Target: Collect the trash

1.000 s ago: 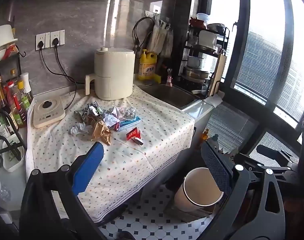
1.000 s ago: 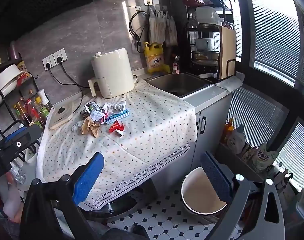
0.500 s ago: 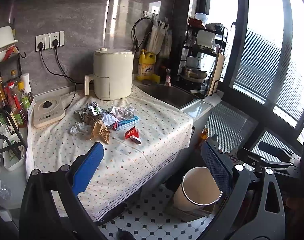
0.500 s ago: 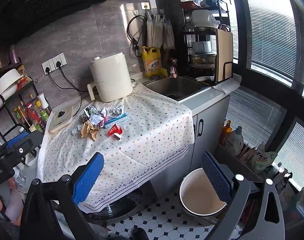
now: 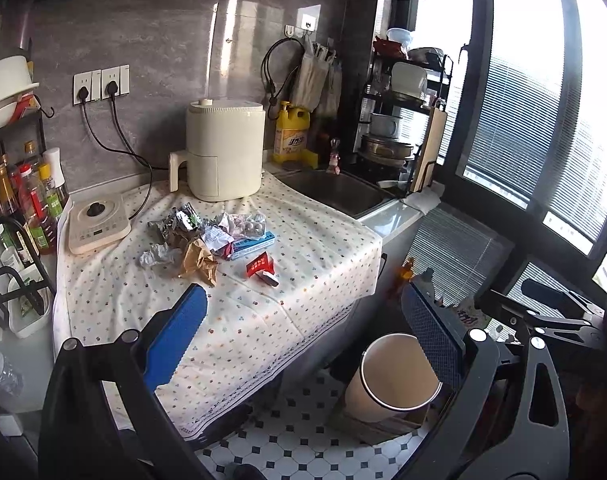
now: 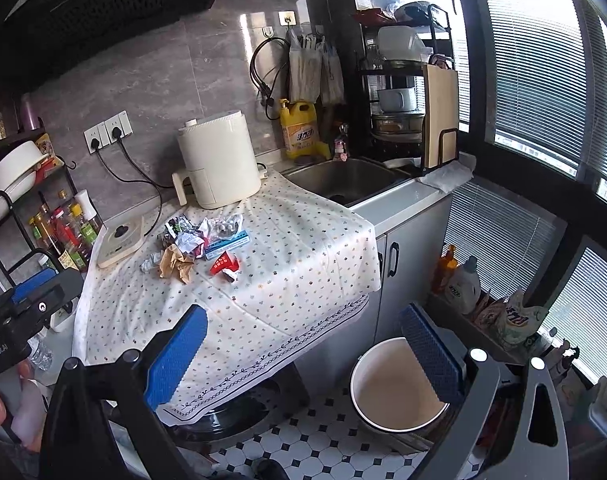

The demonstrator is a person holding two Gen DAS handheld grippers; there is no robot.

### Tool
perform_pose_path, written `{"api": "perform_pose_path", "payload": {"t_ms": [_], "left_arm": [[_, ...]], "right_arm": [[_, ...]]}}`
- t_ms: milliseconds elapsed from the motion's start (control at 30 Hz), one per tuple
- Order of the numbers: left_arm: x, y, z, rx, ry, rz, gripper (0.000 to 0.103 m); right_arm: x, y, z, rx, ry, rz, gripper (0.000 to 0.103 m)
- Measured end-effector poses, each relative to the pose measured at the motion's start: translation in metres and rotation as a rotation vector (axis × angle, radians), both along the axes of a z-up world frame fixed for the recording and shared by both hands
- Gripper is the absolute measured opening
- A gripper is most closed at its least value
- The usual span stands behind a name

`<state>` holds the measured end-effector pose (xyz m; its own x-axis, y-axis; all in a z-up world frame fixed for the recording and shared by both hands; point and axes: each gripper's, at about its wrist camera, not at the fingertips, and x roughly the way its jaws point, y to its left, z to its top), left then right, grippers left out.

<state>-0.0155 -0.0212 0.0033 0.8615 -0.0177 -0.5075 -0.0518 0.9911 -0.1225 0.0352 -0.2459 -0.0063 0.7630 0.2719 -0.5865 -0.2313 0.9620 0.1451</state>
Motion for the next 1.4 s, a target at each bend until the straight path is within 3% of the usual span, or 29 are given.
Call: {"api": "perform_pose_path", "payload": {"t_ms": [733, 1400], "left_arm": [[0.001, -0.004, 0.006, -0.004, 0.008, 0.000, 0.097], [0.014, 0.045, -0.004, -0.019, 0.055, 0.031, 0.097]], "right_arm": [[0.001, 0.002, 0.000, 0.004, 0.005, 0.005, 0.095], [0.025, 0.048, -0.009, 0.004, 0.026, 0.067, 0.095]]}}
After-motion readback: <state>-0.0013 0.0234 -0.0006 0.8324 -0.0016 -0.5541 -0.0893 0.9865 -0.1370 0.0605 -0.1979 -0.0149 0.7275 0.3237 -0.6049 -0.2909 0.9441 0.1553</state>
